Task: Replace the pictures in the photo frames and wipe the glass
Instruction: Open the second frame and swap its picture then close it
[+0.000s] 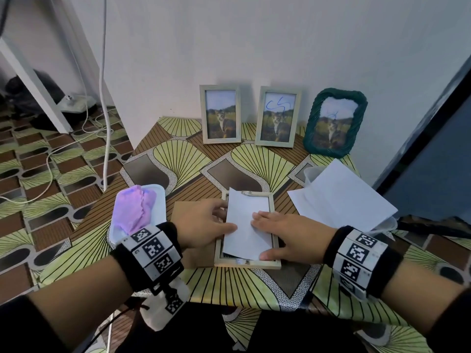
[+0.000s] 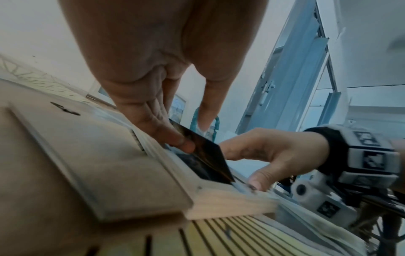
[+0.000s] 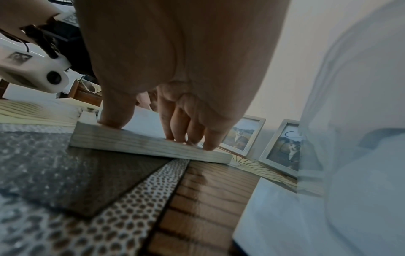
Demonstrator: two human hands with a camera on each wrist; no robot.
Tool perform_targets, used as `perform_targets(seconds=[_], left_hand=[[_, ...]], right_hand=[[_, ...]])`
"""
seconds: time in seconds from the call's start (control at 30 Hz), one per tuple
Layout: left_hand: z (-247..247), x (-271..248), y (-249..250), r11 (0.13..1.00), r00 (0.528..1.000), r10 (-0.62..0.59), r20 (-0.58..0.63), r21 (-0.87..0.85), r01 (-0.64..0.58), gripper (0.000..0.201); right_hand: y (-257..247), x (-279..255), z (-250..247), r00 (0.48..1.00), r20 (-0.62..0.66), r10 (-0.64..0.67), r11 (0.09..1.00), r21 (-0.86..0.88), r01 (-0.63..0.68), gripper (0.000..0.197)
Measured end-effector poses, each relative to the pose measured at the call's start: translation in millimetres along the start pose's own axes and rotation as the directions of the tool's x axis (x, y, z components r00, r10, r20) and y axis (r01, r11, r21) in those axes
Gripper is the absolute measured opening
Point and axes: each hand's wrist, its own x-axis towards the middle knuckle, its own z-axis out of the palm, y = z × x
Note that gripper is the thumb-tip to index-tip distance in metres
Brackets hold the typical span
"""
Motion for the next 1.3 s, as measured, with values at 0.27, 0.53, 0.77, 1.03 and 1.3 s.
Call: perform_targets(seconds=[0.27, 0.53, 0.77, 1.03, 1.3], left_hand=[[-15, 8, 4, 0.999, 0.997, 0.016, -0.080, -0.046, -0.020, 0.061], [-28, -5, 20, 0.959, 0.932, 0.257, -0.256, -0.056, -0.279, 0.067], [2, -5, 42, 0.885, 0.930, 0.212, -0.302, -0.344, -0.313, 0.068], [41, 26, 65, 0.930, 0.993, 0.061, -0.097, -0.355, -0.092, 0.075], [68, 63, 92, 0.960, 0.999, -0.030, 0.034, -0.279, 0.038, 0.085]], right_hand=[[-3, -10, -7, 0.982, -0.161, 0.096, 0.990, 0.116, -0.078, 0.077], [5, -59, -30, 0.552, -0.764, 0.334, 0.941, 0.302, -0.152, 0.020], [30, -98, -2, 0.643, -0.473, 0.602, 0.787, 0.484, -0.381, 0.045], [38, -101, -3, 0.592, -0.521, 0.615, 0.770, 0.558, -0.309, 0.021], [42, -113, -10, 0.519, -0.556, 0.650, 0.724, 0.659, -0.201, 0.020]])
